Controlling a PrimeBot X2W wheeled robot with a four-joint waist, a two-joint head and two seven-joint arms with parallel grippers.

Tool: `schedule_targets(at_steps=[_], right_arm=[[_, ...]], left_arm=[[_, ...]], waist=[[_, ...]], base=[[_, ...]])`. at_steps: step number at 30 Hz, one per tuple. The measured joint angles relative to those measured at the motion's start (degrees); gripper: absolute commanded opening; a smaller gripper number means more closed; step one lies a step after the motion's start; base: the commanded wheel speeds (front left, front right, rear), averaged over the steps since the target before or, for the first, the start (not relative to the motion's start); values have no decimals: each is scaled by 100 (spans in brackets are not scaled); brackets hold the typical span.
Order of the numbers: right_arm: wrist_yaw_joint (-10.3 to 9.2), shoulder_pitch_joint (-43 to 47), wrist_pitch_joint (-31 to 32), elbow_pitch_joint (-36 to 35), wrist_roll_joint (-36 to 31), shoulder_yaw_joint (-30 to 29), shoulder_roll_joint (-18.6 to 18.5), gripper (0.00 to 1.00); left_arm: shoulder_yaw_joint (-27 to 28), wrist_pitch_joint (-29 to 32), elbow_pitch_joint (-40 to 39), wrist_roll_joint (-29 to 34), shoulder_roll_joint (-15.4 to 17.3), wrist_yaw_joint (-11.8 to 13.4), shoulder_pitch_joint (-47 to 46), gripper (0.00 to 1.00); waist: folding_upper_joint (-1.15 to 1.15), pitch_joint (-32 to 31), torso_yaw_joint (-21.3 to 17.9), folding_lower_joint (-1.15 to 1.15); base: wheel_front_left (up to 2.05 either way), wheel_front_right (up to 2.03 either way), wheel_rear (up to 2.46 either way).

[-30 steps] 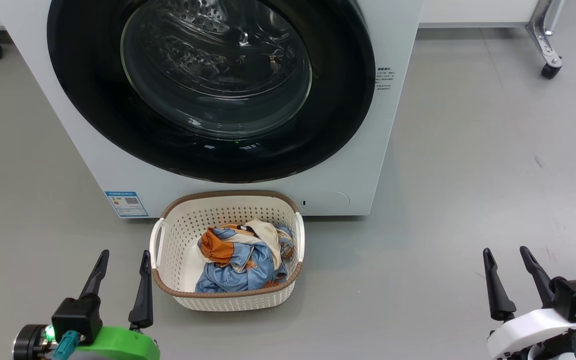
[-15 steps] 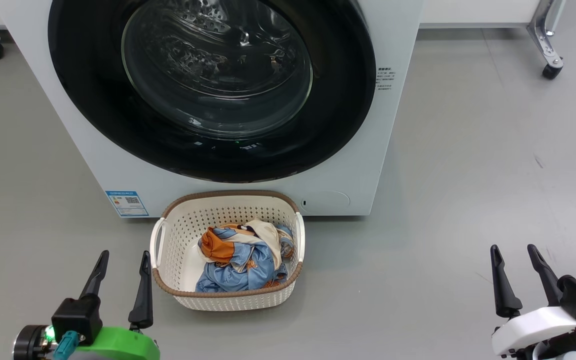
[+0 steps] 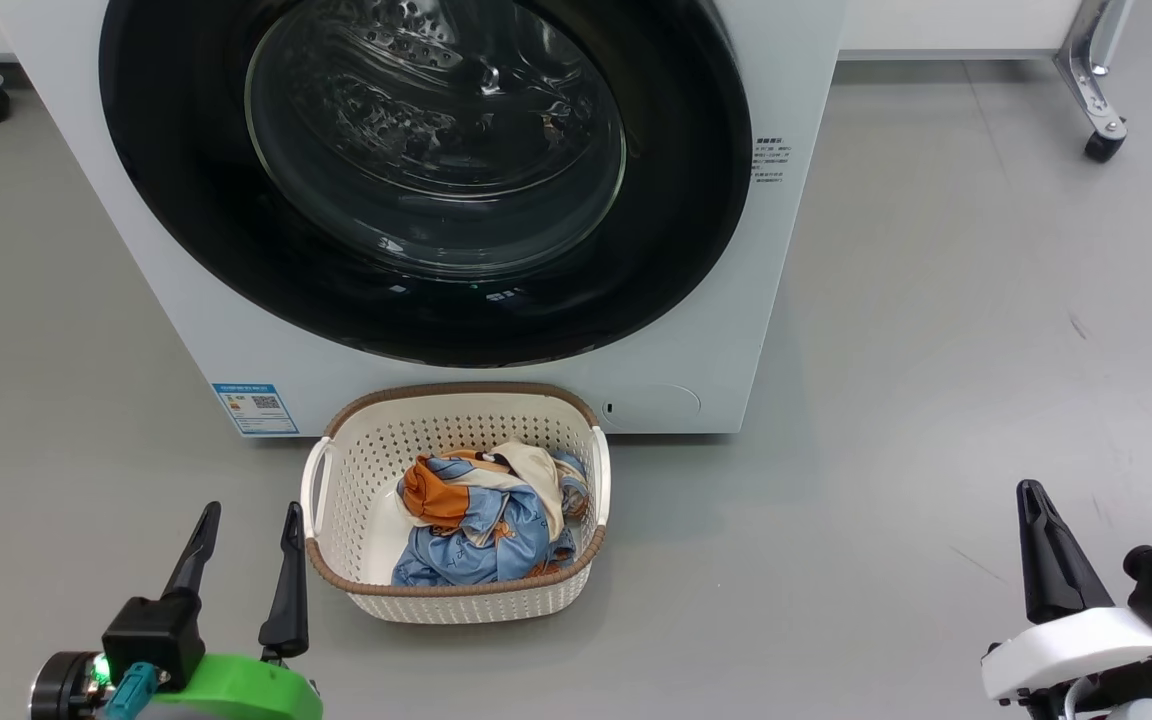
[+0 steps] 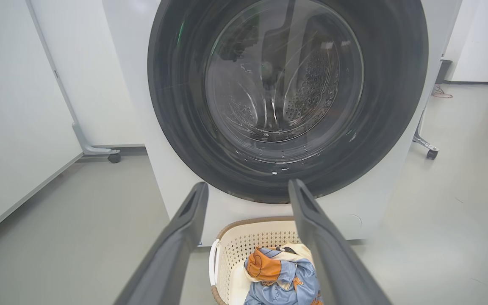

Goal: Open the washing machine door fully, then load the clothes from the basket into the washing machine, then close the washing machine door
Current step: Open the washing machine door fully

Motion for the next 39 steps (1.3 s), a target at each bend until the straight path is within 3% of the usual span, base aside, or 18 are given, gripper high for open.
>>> schedule_targets(at_steps=[6, 15, 25, 32, 39], right_arm=[[0, 3, 0, -58, 612, -346, 349, 0], [0, 6, 0, -78, 1579, -676, 552, 0], [-1, 4, -3, -103, 3835, -1106, 692, 0], [-1, -58, -16, -59, 5644, -1092, 689, 0], [-1, -343, 275, -169, 6895, -1553, 677, 0]], left_arm=[[9, 0, 0, 0, -1, 0, 18, 100], [15, 0, 22, 0, -2, 0, 118, 100], [57, 0, -25, 0, -4, 0, 120, 100], [-29, 0, -90, -1, -9, 0, 119, 100], [-51, 0, -133, -1, -10, 0, 112, 100]], waist=[[0, -3, 0, 0], [0, 24, 7, 0], [0, 177, 5, 0], [0, 350, 28, 0], [0, 554, 90, 0]], base=[[0, 0, 0], [0, 0, 0], [0, 0, 0], [0, 0, 0], [0, 0, 0]])
